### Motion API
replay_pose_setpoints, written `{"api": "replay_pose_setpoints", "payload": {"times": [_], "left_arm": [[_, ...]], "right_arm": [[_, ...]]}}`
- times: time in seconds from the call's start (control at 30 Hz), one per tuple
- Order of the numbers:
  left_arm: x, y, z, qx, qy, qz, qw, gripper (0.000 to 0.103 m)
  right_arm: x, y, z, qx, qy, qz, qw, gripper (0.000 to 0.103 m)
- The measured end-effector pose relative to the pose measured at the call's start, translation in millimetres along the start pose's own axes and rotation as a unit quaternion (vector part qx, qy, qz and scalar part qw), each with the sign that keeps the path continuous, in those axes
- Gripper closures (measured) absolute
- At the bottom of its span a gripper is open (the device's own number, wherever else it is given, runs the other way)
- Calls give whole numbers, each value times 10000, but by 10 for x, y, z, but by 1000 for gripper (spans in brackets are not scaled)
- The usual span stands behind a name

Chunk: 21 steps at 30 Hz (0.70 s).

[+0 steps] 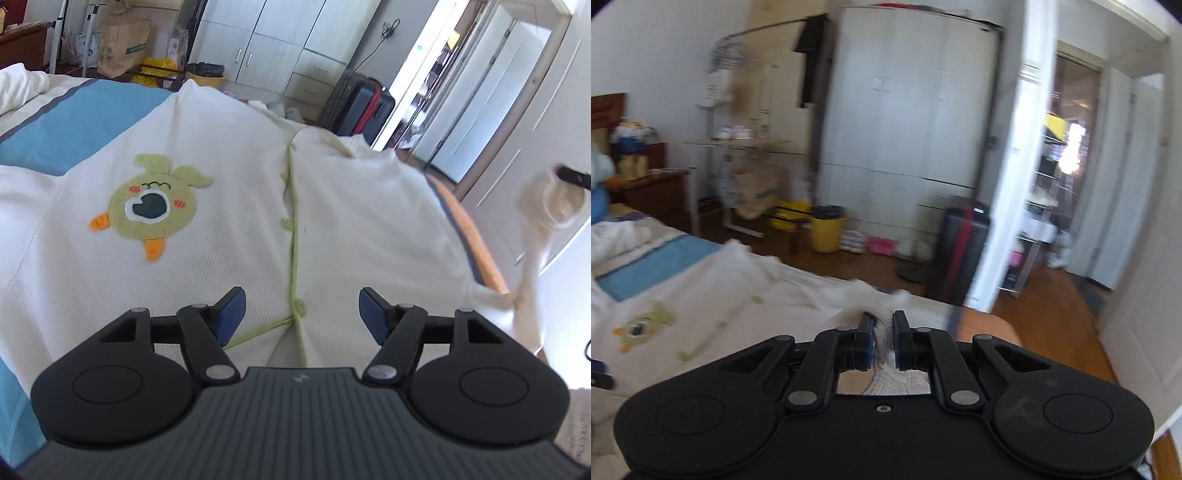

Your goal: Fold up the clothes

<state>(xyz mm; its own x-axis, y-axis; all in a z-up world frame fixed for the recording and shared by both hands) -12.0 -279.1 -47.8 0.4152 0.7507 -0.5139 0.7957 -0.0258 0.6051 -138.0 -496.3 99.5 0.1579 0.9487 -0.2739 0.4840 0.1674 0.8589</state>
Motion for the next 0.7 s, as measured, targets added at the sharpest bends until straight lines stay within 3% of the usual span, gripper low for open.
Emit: {"api": "replay_pose_setpoints", "payload": {"times": [0.1,0.17,0.2,0.3,0.4,0.5,0.57,0.63,0.7], "left_arm": [[34,4,-5,-5,-33,-51,10000,36],[80,-4,8,35,37,-104,9999,36],[105,-8,12,61,48,-144,9999,36],[181,-20,0,79,36,-193,9998,36],[261,-45,41,32,77,-189,9998,36],[315,-86,113,23,129,-128,9998,36],[283,-115,133,-8,108,82,9999,36],[222,-139,120,-102,61,372,9992,36],[148,-161,102,-199,-8,654,9977,36]], "right_arm": [[387,280,182,-250,1197,464,9914,85],[647,387,354,-196,1873,741,9793,63],[778,393,427,-101,1876,722,9795,47],[1073,192,507,-48,1392,616,9883,43],[956,-181,659,533,844,1434,9846,42],[726,-579,808,1384,604,2289,9617,42],[553,-802,795,1806,165,2621,9478,42],[385,-989,794,2163,-268,2952,9302,41],[158,-1156,781,2174,-360,3526,9095,41]]}}
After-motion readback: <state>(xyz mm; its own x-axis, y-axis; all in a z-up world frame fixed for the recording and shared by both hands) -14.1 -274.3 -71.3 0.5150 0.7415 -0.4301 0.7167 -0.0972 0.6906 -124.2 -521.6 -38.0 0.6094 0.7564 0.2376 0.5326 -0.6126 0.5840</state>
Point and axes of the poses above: each gripper's, at about its wrist camera, not at the fingertips, and z roughly the way its jaws point, x to its left, y to its top, the point moved 1 cm from there along z, roughly the way its jaws point, and after that the axes turned 10 degrees about -z, right-handed, at the moved point
